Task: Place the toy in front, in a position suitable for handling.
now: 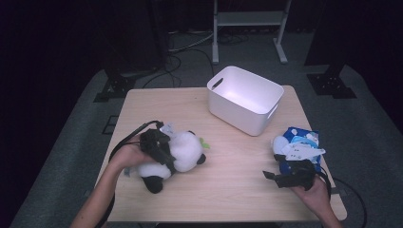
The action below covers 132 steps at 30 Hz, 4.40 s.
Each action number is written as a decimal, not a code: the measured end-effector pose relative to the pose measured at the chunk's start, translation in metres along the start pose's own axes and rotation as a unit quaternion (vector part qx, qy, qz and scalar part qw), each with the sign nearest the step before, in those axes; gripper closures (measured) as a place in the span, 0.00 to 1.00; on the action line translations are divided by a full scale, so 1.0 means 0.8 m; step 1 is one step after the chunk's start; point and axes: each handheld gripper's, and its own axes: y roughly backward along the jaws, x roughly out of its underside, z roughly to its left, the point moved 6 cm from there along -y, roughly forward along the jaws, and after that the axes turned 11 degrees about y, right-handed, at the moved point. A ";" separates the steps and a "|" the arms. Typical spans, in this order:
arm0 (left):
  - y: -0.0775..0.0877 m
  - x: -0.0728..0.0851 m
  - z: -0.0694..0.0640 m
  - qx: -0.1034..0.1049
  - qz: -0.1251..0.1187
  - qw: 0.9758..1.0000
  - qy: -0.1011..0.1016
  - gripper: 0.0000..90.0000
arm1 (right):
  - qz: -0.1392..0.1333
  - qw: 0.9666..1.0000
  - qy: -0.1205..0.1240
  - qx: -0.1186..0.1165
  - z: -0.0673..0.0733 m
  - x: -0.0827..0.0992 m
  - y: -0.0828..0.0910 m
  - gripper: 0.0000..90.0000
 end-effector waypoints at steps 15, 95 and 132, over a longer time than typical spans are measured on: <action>-0.036 -0.093 -0.084 0.044 0.007 0.994 -0.096 0.30 | -0.012 1.000 -0.011 0.009 -0.008 0.002 0.011 0.24; 0.016 0.010 -0.066 0.094 -0.130 0.987 0.034 0.09 | 0.216 0.972 -0.074 0.054 -0.145 0.041 0.018 0.71; 0.020 0.016 -0.060 0.101 -0.144 0.984 0.039 0.09 | 0.130 0.985 -0.110 0.034 -0.143 0.015 0.058 0.88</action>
